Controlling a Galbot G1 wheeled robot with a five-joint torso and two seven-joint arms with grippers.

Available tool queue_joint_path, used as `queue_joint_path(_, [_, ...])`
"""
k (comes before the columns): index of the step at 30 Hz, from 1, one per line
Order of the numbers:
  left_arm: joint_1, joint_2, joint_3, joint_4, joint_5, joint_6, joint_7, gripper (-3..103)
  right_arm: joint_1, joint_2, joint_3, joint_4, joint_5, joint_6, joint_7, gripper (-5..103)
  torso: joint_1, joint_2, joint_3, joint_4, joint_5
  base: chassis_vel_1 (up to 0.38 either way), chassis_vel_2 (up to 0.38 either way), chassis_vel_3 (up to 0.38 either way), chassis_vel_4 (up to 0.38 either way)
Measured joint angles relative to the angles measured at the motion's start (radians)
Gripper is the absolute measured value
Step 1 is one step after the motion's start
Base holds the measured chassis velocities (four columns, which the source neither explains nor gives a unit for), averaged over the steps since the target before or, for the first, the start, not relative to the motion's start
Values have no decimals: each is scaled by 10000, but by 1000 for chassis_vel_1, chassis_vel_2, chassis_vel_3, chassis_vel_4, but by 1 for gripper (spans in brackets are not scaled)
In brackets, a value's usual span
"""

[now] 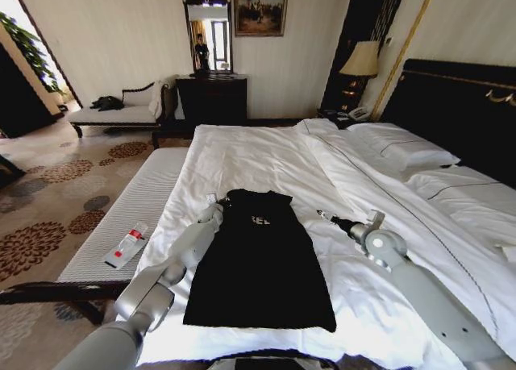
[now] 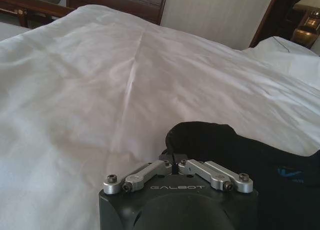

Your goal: Fold the clothes on the bed.

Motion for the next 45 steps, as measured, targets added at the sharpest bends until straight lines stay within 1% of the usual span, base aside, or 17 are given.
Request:
queue_joint_path(1, [-23, 30, 46, -38, -67, 7, -22, 0, 400, 53, -174, -375, 78, 0, -92, 100, 1, 0, 0, 1, 0, 0, 0, 0, 0])
queue_joint_path(2, [-23, 30, 46, -38, -67, 7, -22, 0, 400, 53, -174, -375, 78, 0, -92, 100, 1, 0, 0, 1, 0, 0, 0, 0, 0])
queue_joint_path(4, [-94, 70, 111, -85, -181, 21, -59, 0, 1446, 239, -705, -1230, 324, 1, -394, 100, 0, 0, -1, 0, -1, 0, 0, 0, 0])
queue_joint_path(6, [-112, 71, 113, -87, -208, 23, -73, 0, 1862, 357, -936, -1597, 397, 1, -538, 100, 1, 0, -1, -1, -3, 0, 0, 0, 0])
queue_joint_path(7, [-133, 87, 117, -118, -245, 28, -96, 0, 2399, 566, -1300, -2138, 439, 2, -763, 100, 0, 0, -1, -1, -3, 0, 0, 0, 0])
queue_joint_path(9, [-141, 110, 136, -148, -271, 32, -118, 0, 2716, 691, -1548, -2528, 437, 1, -923, 100, 1, 0, -1, 0, -2, 0, 0, 0, 0])
queue_joint_path(11, [-156, 158, 192, -193, -313, 40, -163, 0, 3215, 907, -1998, -3212, 361, 1, -1190, 100, 1, 0, -1, 2, -3, 0, 0, 0, 0])
queue_joint_path(13, [-164, 256, 294, -346, -398, 48, -212, 0, 3877, 1307, -2585, -4175, 145, 17, -1563, 100, 1, -1, 0, 1, -2, 0, 0, 0, 0])
queue_joint_path(14, [-164, 256, 294, -346, -398, 48, -212, 0, 3877, 1307, -2585, -4175, 145, 17, -1563, 100, 1, -1, 0, 1, -2, 0, 0, 0, 0])
queue_joint_path(17, [-154, 353, 467, -613, -557, 65, -229, 0, 4405, 1832, -2964, -4913, -155, 32, -1901, 100, 2, 0, 0, 2, -2, 0, 0, 0, 0])
queue_joint_path(22, [-124, 418, 621, -837, -683, 83, -230, 0, 4526, 2261, -3005, -5129, -283, 29, -1906, 100, 0, 0, -2, -2, -4, 0, 0, 0, 0])
queue_joint_path(30, [-89, 472, 642, -983, -766, 94, -227, 0, 4614, 2724, -3102, -5301, -409, -4, -1893, 100, 0, -1, -2, 0, -3, 0, 0, 0, 0])
queue_joint_path(33, [-68, 492, 735, -1091, -836, 125, -227, 0, 4683, 3048, -3179, -5468, -559, -46, -1928, 100, -1, 0, -2, 1, -3, 0, 0, 0, 0])
queue_joint_path(41, [-113, 480, 868, -1104, -891, 139, -219, 0, 4767, 3407, -3217, -5793, -752, -29, -1735, 101, 0, 0, -2, 0, -3, 0, 0, 0, 0])
queue_joint_path(43, [-115, 480, 897, -1105, -900, 141, -214, 0, 4768, 3458, -3193, -5824, -757, -6, -1663, 95, 0, 0, -2, -1, -3, 0, 0, 0, 0])
queue_joint_path(44, [-114, 482, 906, -1105, -902, 142, -213, 0, 4768, 3471, -3191, -5827, -759, 15, -1642, 95, 0, 0, -2, 0, -3, 0, 0, 0, 0])
queue_joint_path(45, [-115, 485, 907, -1105, -902, 142, -212, 0, 4765, 3469, -3197, -5822, -761, 32, -1618, 85, -1, 0, -2, 0, -2, 0, 0, 0, 0])
